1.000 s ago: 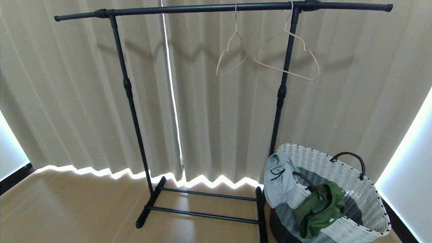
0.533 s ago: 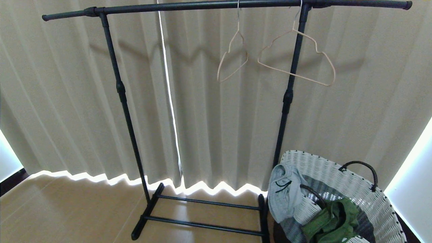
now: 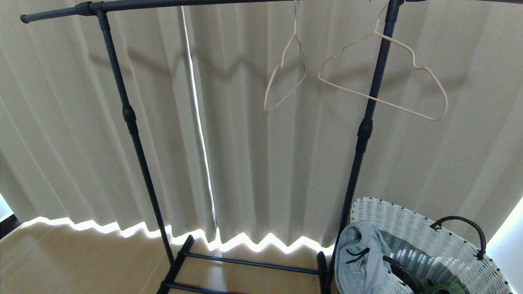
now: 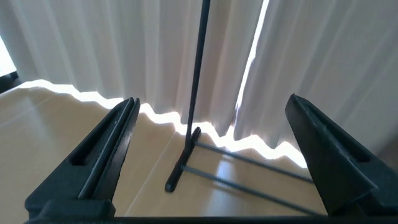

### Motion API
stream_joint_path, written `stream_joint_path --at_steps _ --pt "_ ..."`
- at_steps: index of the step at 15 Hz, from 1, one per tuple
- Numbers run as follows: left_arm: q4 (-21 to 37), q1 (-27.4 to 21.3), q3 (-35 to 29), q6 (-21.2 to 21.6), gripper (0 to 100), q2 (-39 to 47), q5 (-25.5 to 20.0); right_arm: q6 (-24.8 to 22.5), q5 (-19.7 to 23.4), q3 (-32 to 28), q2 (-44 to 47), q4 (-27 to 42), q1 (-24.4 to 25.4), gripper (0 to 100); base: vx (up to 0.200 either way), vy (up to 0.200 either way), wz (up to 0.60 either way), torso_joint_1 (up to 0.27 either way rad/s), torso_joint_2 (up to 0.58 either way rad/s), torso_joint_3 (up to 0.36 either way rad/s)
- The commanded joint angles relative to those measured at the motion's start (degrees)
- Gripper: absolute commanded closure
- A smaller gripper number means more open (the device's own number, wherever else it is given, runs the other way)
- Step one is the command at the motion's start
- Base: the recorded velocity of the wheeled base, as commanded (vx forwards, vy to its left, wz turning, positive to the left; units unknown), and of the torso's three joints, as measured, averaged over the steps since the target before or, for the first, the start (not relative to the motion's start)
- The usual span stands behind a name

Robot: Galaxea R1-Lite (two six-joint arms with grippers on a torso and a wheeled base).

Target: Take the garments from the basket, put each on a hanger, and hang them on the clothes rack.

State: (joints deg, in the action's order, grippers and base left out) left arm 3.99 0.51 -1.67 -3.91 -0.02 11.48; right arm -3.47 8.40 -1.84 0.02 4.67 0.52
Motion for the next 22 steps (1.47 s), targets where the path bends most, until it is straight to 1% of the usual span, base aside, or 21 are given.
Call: stream_joint_path --at_steps 1,3,7,8,9,10,11,12,13,14,15,16,17,18,19,20,22 --pt "-0.03 0.02 0.0 -0.04 0 0.02 0.03 -0.04 0.04 0.0 -0.02 -0.01 0.0 0 0.0 0.0 0.0 0.0 0.0 0.0" --pt "-0.03 0.02 0.0 -0.04 0 0.02 0.03 -0.92 0.21 0.0 -0.02 0.08 0.0 0 0.0 0.0 0.0 0.0 0.0 0.0" --pt "-0.03 0.02 0.0 0.31 0 0.02 -0.5 -0.92 -0.31 -0.09 -0.02 0.43 0.0 0 0.0 0.0 0.0 0.0 0.0 0.0" --pt "-0.03 0.02 0.0 0.49 0 0.02 -1.9 -1.01 -1.54 -0.27 -0.02 0.87 0.0 0 0.0 0.0 0.0 0.0 0.0 0.0" --pt "0.06 0.02 0.0 1.98 0 0.02 -5.59 -1.01 -3.3 -0.44 -0.02 0.96 0.0 0 0.0 0.0 0.0 0.0 0.0 0.0" --pt "0.06 0.02 -0.18 3.65 0 0.02 -9.2 -1.1 -3.65 -0.44 -0.02 1.04 0.0 0 0.0 0.0 0.0 0.0 0.0 0.0" --pt "0.06 0.02 -0.18 3.83 0 0.02 -11.22 -1.45 -4.18 -0.53 0.15 1.04 -0.08 0 0.0 0.0 0.0 0.0 0.0 0.0" --pt "0.06 0.02 -0.26 3.91 0 0.02 -11.75 -2.41 -4.71 -2.38 1.65 1.57 -0.44 0 0.0 0.0 0.0 0.0 0.0 0.0" --pt "0.06 0.02 -0.26 4.26 0 0.02 -12.01 -5.23 -4.97 -5.98 6.13 2.27 0.0 0 0.0 0.0 0.0 0.0 0.0 0.0" --pt "0.06 0.02 -0.26 4.26 0 0.02 -12.19 -6.46 -5.59 -9.32 11.49 2.63 0.0 0 0.0 0.0 0.0 0.0 0.0 0.0" --pt "0.06 0.02 -0.26 4.26 0 0.02 -12.19 -9.53 -5.94 -11.43 18.08 2.54 -0.08 0 0.0 0.0 0.0 0.0 0.0 0.0" --pt "0.06 0.02 -0.26 4.26 0 0.02 -12.19 -11.12 -6.11 -11.87 20.1 2.54 -0.35 0 0.0 0.0 0.0 0.0 0.0 0.0" --pt "0.06 0.02 -0.26 4.26 0 0.02 -12.19 -18.41 -7.52 -12.66 28.8 2.45 -1.23 0 0.0 0.0 0.0 0.0 0.0 0.0" --pt "0.06 0.02 -0.18 4.26 0 0.02 -12.19 -21.4 -10.16 -12.57 38.65 2.1 -1.58 0 0.0 0.0 0.0 0.0 0.0 0.0" --pt "0.06 0.02 -0.18 4.26 0 0.02 -12.1 -22.1 -11.04 -12.66 45.5 1.83 -1.49 0 0.0 0.0 0.0 0.0 0.0 0.0" --pt "0.06 0.02 -0.18 4.26 0 0.02 -12.1 -23.07 -11.04 -12.66 50.6 1.75 -1.49 0 0.0 0.0 0.0 0.0 0.0 0.0" --pt "0.06 0.02 -0.18 4.26 0 0.02 -12.01 -24.74 -11.04 -12.4 58.07 1.75 -1.23 0 0.0 0.0 0.0 0.0 0.0 0.0"
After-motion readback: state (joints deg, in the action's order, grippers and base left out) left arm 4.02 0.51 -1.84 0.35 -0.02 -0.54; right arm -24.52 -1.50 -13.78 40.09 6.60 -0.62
